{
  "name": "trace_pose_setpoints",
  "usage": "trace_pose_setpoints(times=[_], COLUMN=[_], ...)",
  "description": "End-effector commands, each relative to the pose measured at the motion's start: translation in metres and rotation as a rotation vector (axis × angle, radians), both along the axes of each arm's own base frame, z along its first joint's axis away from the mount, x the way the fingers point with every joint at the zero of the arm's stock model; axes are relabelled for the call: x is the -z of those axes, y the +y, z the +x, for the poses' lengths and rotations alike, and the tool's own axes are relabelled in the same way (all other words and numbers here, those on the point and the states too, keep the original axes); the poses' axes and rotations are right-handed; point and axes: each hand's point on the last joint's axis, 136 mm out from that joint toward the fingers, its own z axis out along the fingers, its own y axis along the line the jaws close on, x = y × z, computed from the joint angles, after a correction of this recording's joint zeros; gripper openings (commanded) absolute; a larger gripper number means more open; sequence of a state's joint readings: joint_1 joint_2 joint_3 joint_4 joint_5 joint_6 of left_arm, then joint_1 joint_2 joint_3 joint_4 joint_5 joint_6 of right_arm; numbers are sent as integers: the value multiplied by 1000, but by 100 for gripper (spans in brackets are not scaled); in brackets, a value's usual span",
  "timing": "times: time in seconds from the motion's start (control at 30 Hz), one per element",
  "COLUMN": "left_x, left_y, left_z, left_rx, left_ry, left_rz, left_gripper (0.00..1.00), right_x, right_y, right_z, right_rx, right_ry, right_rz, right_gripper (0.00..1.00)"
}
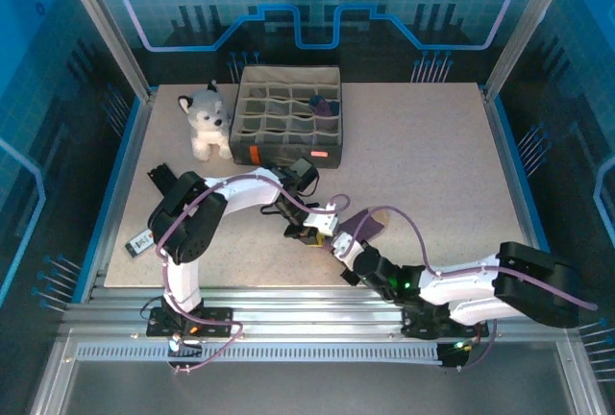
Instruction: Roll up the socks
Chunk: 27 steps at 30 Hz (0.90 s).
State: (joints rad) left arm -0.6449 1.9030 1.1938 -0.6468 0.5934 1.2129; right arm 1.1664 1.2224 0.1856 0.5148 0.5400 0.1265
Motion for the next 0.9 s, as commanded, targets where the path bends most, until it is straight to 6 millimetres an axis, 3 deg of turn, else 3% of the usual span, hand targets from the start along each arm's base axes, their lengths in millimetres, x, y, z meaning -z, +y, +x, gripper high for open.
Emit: trace_pose_setpoints(times=[0.0, 0.27, 0.5, 0.73, 0.87], left_x=[-8, -17, -18, -18, -15], left_y=[-2, -7, 13, 27, 32], left_z=[2, 12, 15, 2, -4], left_rx=[-23, -80, -107, -97, -88], left_ry=[6, 26, -50, -23, 1], left_rz=[-35, 2, 101, 156, 182], left_gripper=[0, 0, 0, 0, 0], right_x=[10, -3, -12, 17, 23], right_y=[-17, -33, -26, -3, 6], right_z=[3, 12, 12, 7, 7], right_rx=[103, 187, 97, 49, 68], right_ry=[132, 262, 323, 499, 571], right_rz=[57, 206, 249, 231, 255], right_gripper=[0, 0, 0, 0, 0])
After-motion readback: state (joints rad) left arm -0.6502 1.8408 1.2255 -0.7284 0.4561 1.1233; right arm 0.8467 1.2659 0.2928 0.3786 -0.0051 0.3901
